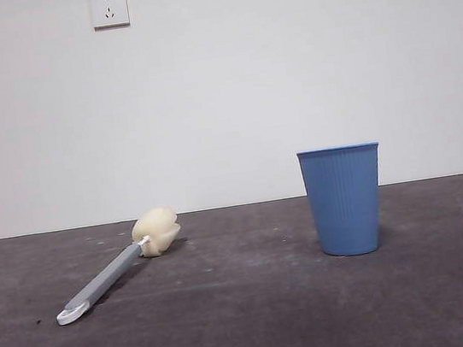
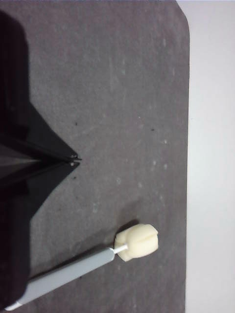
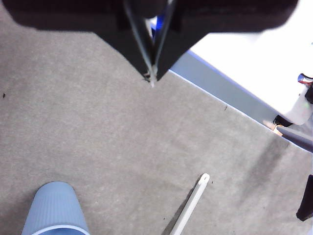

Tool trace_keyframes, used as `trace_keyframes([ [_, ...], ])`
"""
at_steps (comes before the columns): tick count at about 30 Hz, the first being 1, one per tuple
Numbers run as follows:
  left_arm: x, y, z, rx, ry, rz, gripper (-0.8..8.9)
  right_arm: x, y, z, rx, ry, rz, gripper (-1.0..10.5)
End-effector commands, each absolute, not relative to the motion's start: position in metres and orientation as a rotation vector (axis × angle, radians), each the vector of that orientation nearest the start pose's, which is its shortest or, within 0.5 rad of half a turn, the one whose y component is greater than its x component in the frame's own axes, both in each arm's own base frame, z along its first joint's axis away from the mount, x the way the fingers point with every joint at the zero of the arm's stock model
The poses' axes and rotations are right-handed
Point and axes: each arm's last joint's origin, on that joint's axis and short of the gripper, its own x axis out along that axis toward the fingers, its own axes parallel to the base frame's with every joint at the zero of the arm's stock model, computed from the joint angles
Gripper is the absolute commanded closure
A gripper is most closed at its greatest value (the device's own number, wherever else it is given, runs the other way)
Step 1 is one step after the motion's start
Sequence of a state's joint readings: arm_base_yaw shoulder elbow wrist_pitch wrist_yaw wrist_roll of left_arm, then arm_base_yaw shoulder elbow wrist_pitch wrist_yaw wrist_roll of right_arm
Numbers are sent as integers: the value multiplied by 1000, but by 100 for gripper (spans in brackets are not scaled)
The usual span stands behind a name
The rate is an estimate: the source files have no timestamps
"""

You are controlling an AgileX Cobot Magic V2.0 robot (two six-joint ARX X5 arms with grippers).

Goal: Pick up the cup brush,pick up the cup,insert the brush into the cup,clean the cup,put the cup brush back,put the cup back to the fixed position on the table

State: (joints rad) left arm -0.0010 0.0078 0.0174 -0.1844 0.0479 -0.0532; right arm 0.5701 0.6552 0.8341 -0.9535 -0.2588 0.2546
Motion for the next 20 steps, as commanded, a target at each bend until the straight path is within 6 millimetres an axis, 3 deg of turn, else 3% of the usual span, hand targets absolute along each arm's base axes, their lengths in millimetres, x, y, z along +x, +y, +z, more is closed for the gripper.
trace_keyframes([
  [1, 96, -2, 147, -88, 185, -49, 817, 88, 65, 301, 110, 878, 676, 946],
  [20, 96, -1, 147, -87, 182, -44, 817, 88, 65, 301, 110, 878, 677, 946],
])
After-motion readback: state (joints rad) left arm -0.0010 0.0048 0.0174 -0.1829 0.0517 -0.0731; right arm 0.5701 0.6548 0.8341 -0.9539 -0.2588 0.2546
